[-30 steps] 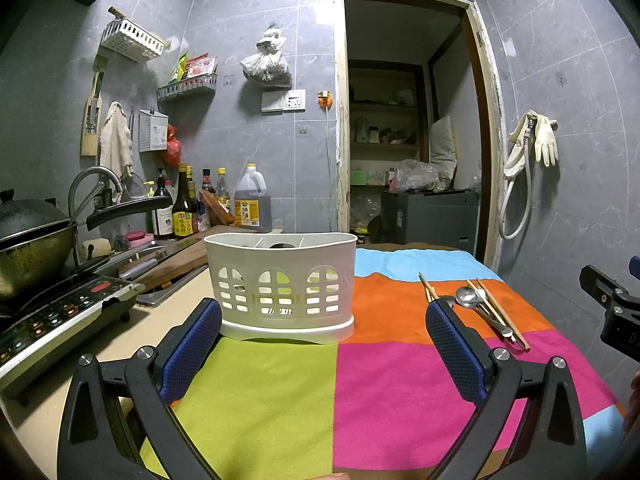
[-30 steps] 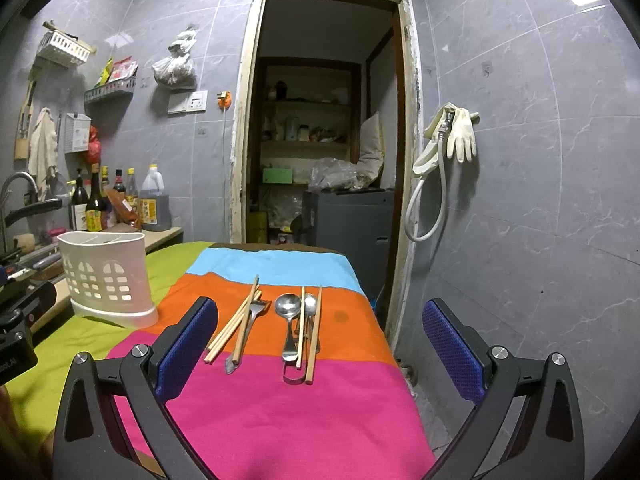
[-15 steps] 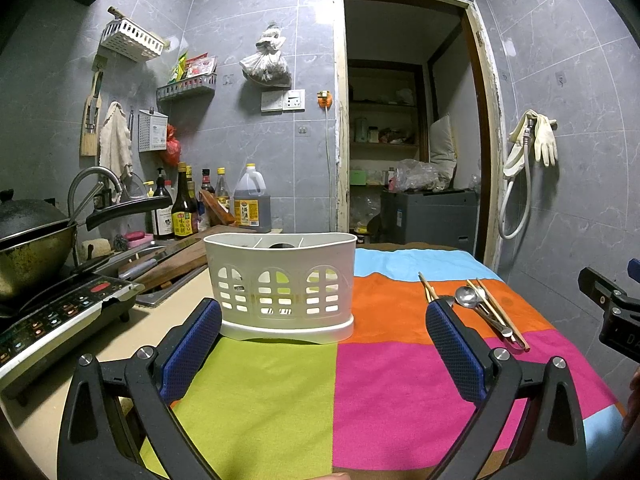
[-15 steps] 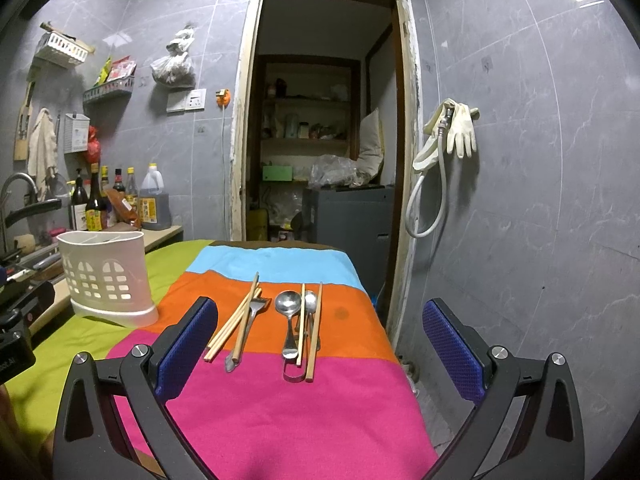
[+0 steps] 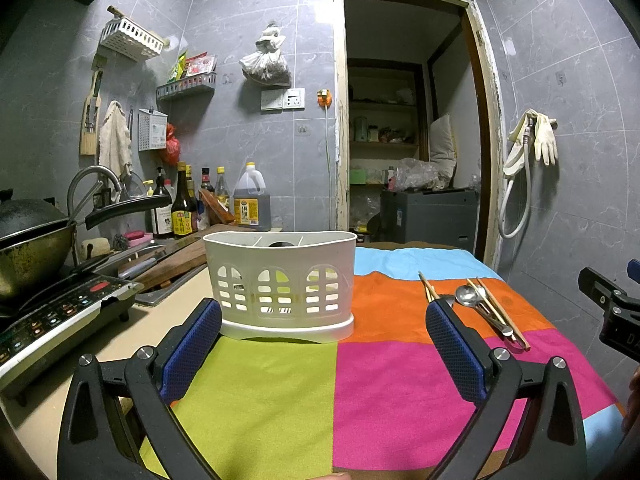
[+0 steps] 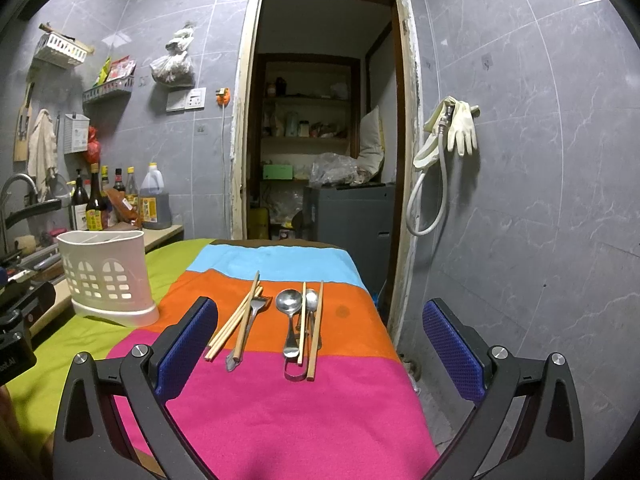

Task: Organize utensils

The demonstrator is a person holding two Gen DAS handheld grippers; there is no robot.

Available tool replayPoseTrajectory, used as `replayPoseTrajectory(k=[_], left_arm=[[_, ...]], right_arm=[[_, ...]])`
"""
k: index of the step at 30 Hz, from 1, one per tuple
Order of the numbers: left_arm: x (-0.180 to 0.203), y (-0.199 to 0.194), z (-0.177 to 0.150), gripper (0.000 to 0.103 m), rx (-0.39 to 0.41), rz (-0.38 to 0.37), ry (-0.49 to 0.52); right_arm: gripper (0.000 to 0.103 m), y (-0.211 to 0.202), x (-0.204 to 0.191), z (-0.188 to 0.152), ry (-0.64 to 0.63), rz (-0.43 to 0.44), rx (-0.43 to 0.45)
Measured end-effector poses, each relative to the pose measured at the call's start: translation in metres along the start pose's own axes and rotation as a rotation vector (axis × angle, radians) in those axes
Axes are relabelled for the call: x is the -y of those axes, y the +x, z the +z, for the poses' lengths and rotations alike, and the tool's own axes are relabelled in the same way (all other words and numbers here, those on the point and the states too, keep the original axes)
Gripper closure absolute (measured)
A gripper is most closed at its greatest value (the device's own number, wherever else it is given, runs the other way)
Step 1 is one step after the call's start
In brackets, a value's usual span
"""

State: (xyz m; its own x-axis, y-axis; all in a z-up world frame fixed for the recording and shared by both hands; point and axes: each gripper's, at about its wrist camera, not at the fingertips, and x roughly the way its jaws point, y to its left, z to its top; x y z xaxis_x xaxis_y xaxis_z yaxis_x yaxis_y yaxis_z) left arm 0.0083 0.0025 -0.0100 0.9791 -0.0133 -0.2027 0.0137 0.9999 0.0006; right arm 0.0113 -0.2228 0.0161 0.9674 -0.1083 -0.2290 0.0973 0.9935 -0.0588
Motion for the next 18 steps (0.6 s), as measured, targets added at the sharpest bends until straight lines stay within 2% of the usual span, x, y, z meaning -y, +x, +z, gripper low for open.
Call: replayPoseTrajectory(k=[18], left_arm=[[-0.0002,0.0004,0.0,0.003,-0.002,0.0,0.0]], right_arm=[[0.0,0.002,-0.0022,-0.0018,0.0,0.0,-0.003]])
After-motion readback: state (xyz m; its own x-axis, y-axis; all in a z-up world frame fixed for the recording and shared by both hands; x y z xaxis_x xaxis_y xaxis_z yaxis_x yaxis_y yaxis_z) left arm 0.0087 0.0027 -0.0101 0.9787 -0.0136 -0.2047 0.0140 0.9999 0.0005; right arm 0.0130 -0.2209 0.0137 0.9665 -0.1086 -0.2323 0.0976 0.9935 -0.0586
